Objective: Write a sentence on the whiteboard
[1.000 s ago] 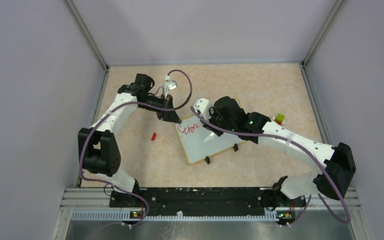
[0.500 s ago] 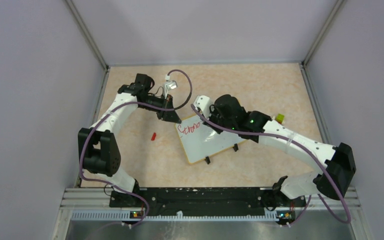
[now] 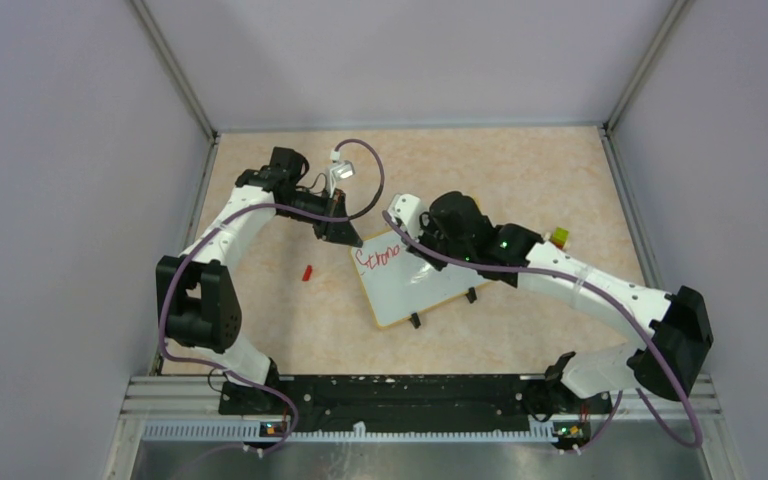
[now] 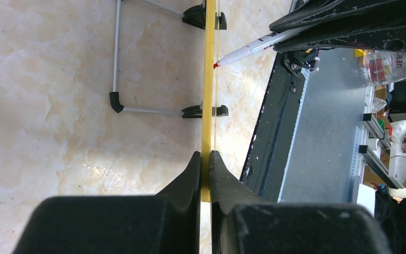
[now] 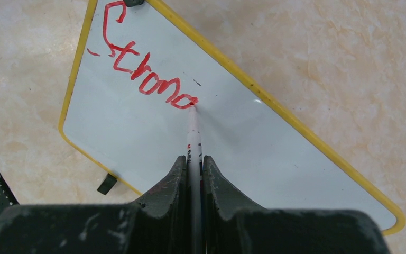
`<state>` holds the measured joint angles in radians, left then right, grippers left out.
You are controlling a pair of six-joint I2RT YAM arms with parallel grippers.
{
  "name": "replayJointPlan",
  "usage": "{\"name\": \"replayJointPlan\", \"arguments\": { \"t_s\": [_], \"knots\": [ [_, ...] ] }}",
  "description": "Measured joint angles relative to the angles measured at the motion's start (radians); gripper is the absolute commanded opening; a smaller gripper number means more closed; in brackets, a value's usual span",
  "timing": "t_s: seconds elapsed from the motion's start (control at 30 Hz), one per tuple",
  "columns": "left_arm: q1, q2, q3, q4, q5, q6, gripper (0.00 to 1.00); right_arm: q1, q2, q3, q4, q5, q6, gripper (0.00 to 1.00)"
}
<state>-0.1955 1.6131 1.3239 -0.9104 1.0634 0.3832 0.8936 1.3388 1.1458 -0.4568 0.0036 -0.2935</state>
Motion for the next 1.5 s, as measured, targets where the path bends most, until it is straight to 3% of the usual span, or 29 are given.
{"name": "replayJointPlan", "arguments": {
  "t_s": [0.67,1.07,1.5],
  "knots": [
    [0.000,0.000,0.000,-0.001,0.002,-0.001,0.00,0.046,-0.006,-0.046,-0.008,-0.028,0.010,0.00],
    [0.000,0.000,0.000,-0.002,0.002,0.000,0.00,0.045,0.002,0.014,-0.031,-0.101,0.026,0.00],
    [-0.005,0.033,0.061,-0.050,-0.006,0.028,0.00,-0.099,-0.126,0.013,-0.091,-0.269,0.029,0.00]
  ]
}}
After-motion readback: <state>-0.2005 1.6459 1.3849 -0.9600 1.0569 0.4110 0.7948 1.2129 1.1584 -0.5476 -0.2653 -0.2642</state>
